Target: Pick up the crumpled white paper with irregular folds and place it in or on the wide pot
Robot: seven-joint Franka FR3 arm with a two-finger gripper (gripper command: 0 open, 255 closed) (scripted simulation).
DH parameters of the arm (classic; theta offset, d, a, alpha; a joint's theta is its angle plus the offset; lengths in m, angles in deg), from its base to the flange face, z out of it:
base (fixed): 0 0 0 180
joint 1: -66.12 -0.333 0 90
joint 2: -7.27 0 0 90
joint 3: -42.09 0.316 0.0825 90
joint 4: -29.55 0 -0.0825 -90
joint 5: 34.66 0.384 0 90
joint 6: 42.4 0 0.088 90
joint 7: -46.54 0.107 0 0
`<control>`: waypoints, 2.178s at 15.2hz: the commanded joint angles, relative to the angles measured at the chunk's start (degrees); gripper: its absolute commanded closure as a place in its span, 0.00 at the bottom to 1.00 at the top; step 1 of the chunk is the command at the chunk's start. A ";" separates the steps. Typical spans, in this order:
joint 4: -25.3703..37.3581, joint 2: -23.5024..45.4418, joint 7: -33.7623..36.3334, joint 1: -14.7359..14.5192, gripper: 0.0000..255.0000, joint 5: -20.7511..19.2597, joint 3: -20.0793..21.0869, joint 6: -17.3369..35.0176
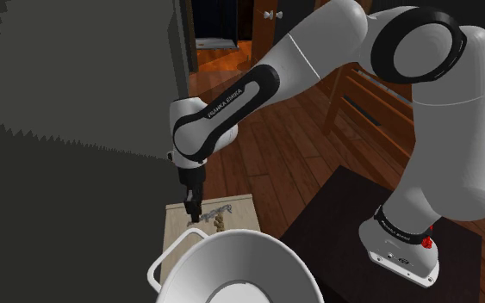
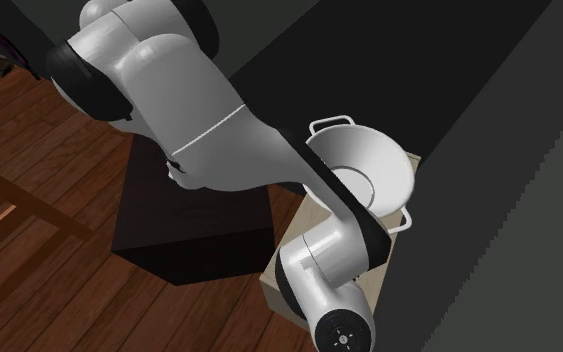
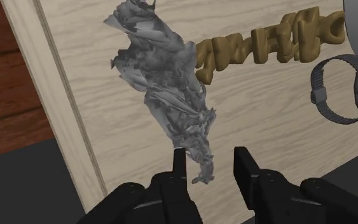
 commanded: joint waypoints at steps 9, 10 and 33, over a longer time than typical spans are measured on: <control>-5.52 -3.78 30.87 -19.50 0.00 -27.32 -12.50 3.41; -5.85 -3.08 30.96 -19.49 0.00 -27.47 -12.59 4.44; -5.56 -5.79 30.50 -19.37 1.00 -27.01 -12.37 1.46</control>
